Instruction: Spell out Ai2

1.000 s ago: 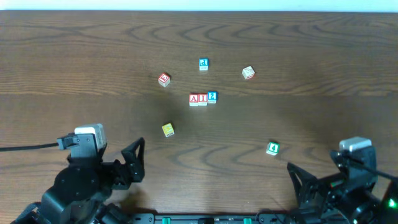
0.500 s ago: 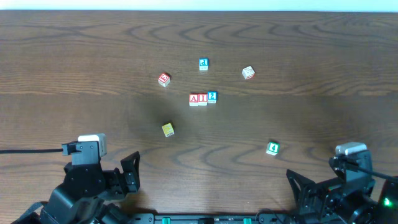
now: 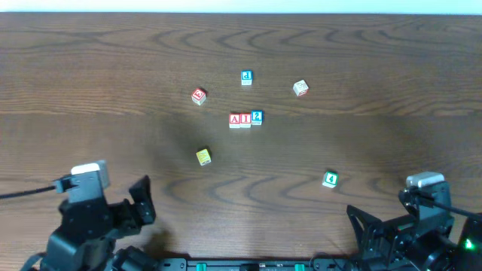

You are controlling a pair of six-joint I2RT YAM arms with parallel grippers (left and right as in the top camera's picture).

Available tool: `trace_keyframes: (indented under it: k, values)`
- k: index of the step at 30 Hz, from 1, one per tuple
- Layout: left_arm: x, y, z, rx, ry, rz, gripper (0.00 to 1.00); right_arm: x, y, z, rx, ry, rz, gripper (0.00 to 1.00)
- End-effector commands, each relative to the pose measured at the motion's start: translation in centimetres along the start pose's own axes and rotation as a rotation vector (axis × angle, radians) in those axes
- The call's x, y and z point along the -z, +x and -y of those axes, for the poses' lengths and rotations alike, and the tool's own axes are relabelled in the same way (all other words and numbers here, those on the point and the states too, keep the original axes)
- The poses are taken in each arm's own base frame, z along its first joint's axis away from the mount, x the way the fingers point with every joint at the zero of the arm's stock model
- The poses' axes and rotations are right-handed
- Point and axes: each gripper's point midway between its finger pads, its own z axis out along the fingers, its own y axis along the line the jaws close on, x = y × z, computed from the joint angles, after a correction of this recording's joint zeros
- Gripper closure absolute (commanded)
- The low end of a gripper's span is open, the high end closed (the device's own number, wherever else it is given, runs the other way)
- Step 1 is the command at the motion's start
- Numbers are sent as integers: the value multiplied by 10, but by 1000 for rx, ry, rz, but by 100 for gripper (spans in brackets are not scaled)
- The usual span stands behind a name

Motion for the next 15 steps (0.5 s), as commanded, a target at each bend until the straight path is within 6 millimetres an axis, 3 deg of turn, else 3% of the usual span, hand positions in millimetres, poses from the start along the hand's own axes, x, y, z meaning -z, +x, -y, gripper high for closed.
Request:
trace_keyframes:
  k: [1, 8, 15]
  values:
    - [-6, -4, -24, -51, -105, 101, 5, -1, 1, 1, 16, 6, -5, 1]
    - [-50, 40, -47, -97, -156, 150, 5, -1, 1, 1, 15, 6, -5, 1]
    - [-85, 75, -57, -80, -160, 146, 4, -1, 1, 1, 16, 6, -5, 1]
